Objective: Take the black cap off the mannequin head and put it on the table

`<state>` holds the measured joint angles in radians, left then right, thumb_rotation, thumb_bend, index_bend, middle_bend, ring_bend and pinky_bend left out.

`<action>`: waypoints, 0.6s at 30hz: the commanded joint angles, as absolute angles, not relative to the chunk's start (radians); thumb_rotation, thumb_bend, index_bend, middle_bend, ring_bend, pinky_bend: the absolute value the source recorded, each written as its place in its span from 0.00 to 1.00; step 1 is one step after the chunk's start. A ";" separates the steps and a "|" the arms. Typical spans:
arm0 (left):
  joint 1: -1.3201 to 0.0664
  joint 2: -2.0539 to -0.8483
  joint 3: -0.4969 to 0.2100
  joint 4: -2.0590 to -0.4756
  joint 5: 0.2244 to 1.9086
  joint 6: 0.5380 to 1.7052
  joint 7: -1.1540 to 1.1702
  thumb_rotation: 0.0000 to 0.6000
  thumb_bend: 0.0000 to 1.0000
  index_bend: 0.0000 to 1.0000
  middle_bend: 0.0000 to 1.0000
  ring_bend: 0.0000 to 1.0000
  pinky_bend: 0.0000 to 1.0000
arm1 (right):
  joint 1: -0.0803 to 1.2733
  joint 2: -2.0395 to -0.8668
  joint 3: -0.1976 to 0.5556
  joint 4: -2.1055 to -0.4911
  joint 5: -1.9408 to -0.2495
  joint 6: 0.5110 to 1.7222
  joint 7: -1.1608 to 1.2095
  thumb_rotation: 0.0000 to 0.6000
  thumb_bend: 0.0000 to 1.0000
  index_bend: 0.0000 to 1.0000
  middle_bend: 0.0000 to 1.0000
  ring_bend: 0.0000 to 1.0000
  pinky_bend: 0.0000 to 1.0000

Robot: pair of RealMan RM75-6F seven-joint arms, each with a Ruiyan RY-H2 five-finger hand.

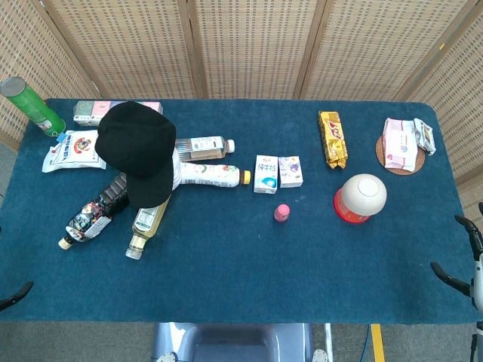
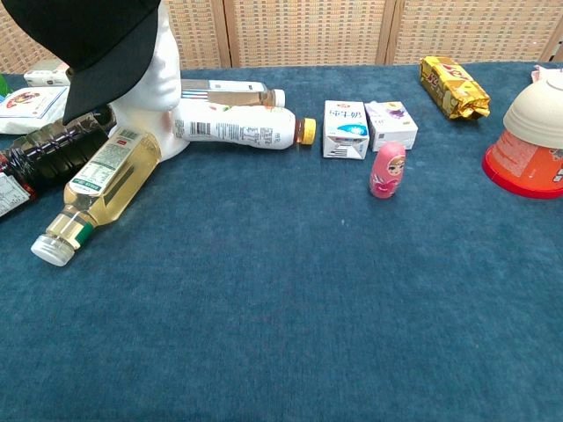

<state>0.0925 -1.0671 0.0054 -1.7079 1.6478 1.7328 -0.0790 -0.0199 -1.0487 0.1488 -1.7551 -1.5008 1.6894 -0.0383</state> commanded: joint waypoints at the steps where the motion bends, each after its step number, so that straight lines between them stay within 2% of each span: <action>1: 0.091 -1.080 0.017 -1.698 1.682 1.735 -0.051 1.00 0.11 0.00 0.00 0.00 0.04 | -0.020 -1.044 0.155 -1.756 -1.487 1.686 -0.022 1.00 0.00 0.19 0.00 0.00 0.00; 11: 0.058 -1.102 -0.011 -1.678 1.657 1.694 -0.027 1.00 0.11 0.00 0.00 0.00 0.04 | 0.006 -1.056 0.154 -1.760 -1.463 1.628 -0.059 1.00 0.00 0.19 0.00 0.00 0.00; 18: -0.007 -1.197 -0.074 -1.565 1.743 1.757 -0.137 1.00 0.11 0.00 0.00 0.00 0.04 | 0.015 -1.072 0.160 -1.763 -1.438 1.614 -0.099 1.00 0.00 0.19 0.00 0.00 0.00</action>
